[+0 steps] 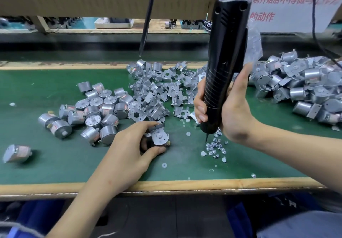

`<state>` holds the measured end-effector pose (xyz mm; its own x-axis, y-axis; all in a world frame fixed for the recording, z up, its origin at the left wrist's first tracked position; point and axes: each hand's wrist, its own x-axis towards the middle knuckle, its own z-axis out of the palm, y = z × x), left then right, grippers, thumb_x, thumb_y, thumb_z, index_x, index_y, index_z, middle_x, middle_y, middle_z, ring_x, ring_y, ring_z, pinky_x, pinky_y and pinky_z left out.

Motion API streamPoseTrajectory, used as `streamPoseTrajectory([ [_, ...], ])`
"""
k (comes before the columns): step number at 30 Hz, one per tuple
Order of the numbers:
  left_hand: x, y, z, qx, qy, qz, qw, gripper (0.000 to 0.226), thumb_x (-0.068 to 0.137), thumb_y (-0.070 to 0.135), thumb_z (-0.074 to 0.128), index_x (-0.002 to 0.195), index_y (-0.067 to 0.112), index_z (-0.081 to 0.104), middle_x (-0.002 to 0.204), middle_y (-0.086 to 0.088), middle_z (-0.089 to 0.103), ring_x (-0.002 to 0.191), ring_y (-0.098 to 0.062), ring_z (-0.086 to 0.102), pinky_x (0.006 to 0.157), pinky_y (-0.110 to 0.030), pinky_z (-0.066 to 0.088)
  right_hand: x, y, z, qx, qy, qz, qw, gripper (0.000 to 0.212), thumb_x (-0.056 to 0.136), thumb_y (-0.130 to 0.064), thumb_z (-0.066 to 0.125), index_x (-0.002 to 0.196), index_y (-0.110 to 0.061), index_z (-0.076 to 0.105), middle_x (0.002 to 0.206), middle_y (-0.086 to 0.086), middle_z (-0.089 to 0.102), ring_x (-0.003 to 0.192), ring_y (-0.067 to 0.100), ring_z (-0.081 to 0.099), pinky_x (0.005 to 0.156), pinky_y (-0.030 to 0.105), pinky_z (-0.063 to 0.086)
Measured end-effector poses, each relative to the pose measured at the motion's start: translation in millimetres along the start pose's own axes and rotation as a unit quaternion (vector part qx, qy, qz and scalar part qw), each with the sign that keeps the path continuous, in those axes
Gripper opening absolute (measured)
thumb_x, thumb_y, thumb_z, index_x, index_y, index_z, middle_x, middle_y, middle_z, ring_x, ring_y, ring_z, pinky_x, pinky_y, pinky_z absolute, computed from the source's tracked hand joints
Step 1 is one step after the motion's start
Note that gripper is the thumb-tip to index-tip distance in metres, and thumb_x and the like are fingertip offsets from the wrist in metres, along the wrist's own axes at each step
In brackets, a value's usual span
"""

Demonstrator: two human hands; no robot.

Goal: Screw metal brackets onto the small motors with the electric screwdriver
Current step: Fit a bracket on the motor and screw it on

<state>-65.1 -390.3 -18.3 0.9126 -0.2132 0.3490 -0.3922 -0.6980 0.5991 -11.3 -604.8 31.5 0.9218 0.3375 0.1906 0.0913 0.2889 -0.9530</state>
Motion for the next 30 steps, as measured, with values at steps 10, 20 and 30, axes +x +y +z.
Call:
streamPoseTrajectory([
  [10,0.1,0.6,-0.2,0.002,-0.002,0.003,1.0,0.05,0.077,0.027,0.083,0.122,0.024,0.063,0.066,0.012,0.051,0.069,0.0,0.053,0.065,-0.006,0.036,-0.2,2.1,-1.1,-0.014,-0.012,0.0,1.0,0.087,0.073,-0.084,-0.005,0.066,-0.02,0.054,0.052,0.003,0.047,0.043,0.019,0.042,0.051,0.027,0.044],
  [20,0.2,1.7,-0.4,0.004,-0.002,0.002,1.0,0.049,0.078,0.028,0.082,0.122,0.024,0.063,0.066,0.013,0.05,0.07,0.0,0.052,0.066,-0.007,0.037,2.7,1.4,2.7,-0.01,-0.008,-0.002,1.0,0.087,0.076,-0.08,-0.007,0.066,-0.022,0.056,0.053,0.004,0.047,0.043,0.019,0.043,0.051,0.027,0.044],
  [30,0.0,2.2,-0.7,0.0,-0.002,-0.001,1.0,0.049,0.078,0.028,0.082,0.123,0.023,0.062,0.067,0.011,0.05,0.072,-0.002,0.052,0.067,-0.007,0.036,7.3,1.3,3.4,-0.006,-0.007,-0.025,1.0,0.089,0.075,-0.089,-0.003,0.069,-0.022,0.055,0.055,0.002,0.048,0.046,0.02,0.044,0.052,0.027,0.045],
])
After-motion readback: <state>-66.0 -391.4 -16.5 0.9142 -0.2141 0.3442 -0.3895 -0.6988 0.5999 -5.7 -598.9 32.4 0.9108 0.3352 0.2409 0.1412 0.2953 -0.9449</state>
